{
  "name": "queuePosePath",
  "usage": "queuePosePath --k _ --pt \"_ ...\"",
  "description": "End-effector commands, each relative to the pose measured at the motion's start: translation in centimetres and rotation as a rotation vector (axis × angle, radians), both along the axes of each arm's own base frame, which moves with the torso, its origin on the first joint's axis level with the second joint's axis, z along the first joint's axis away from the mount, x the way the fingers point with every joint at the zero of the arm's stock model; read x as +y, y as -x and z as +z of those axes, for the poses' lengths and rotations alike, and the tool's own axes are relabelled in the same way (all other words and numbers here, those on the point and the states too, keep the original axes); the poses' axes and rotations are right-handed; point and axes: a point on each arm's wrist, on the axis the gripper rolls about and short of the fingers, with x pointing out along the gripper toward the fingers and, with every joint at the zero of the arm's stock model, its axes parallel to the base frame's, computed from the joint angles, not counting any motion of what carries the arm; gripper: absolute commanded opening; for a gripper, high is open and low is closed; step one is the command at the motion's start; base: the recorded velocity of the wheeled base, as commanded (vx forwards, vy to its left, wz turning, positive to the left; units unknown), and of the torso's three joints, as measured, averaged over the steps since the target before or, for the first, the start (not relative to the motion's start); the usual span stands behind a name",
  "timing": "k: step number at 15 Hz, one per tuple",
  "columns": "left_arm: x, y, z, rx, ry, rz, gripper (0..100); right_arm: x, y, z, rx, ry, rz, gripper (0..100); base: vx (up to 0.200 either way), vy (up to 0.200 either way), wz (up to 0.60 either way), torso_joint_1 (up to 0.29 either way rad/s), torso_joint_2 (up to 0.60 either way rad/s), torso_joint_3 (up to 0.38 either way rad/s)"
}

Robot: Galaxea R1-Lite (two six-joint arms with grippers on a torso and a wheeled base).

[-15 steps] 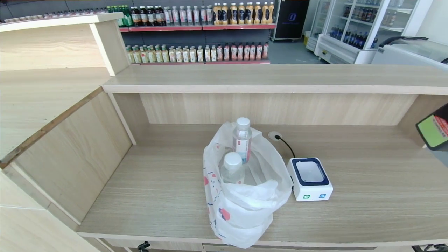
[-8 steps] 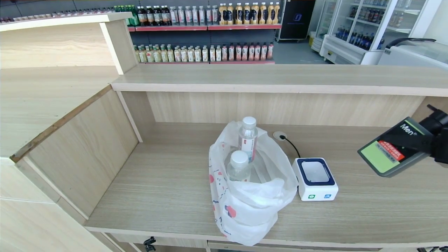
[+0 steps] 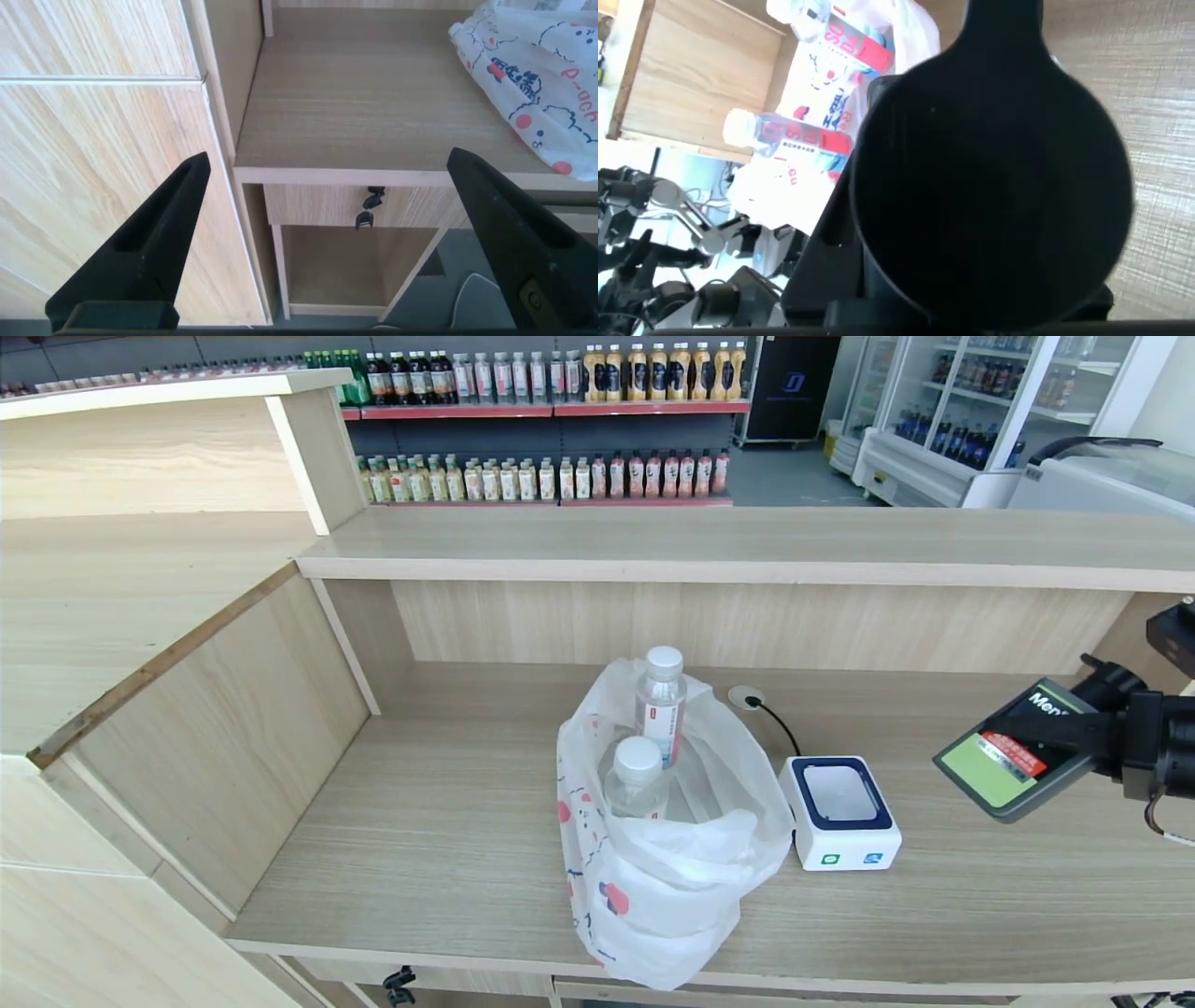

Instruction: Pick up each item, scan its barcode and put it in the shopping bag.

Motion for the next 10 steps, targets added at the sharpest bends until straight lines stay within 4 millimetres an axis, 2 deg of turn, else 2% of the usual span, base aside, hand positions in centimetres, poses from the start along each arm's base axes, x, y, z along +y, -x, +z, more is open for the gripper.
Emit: queuePosePath --k 1,4,10 --pt "0.0 0.0 0.0 0.001 0.0 0.0 100 -0.7 -2.2 -1.4 0.042 -0.023 0.016 0 0.0 0.0 0.0 0.0 0.0 0.0" --pt "0.0 0.0 0.0 0.001 0.0 0.0 100 -0.7 -3.5 -1.3 0.022 -0.044 0.08 0 0.0 0.0 0.0 0.0 0.0 0.0" --pt "0.0 0.0 0.0 0.001 0.0 0.0 100 -0.9 -4.8 -3.0 0.032 -0.013 0.112 0 0.0 0.0 0.0 0.0 0.0 0.0"
